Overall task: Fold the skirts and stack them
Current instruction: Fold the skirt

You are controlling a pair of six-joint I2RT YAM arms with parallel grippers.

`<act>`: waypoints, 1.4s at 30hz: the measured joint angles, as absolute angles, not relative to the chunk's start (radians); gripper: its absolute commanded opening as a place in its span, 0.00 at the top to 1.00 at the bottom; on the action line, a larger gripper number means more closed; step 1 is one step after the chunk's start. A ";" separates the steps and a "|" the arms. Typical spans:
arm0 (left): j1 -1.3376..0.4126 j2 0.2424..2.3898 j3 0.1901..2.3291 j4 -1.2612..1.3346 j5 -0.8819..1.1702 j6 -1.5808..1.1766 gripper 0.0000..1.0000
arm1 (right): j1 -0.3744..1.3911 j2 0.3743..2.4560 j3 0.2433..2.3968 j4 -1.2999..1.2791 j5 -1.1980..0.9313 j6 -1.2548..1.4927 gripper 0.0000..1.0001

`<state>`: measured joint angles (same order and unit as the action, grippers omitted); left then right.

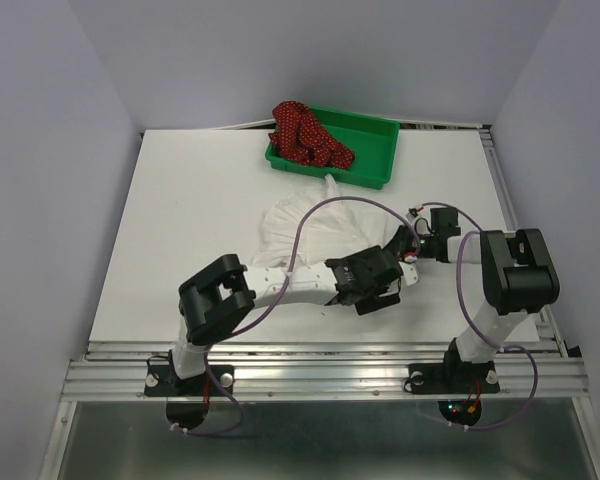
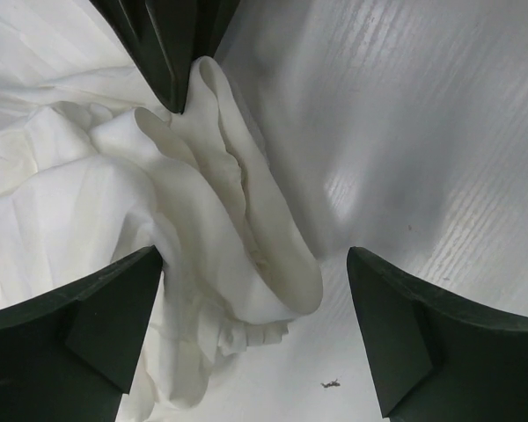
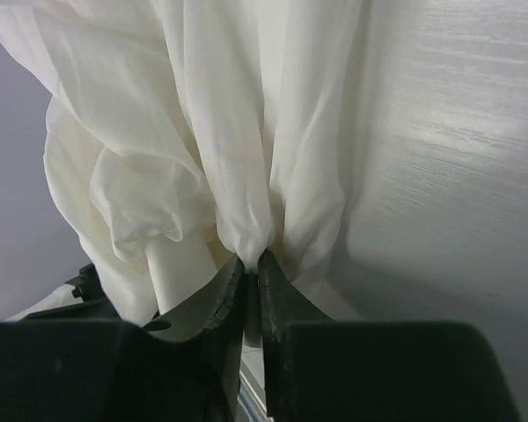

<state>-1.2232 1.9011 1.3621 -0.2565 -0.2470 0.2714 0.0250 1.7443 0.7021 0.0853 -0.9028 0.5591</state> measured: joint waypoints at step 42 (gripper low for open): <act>-1.351 1.671 1.193 -0.422 -0.174 0.273 1.00 | 0.370 2.069 1.194 -0.214 -0.978 0.222 0.62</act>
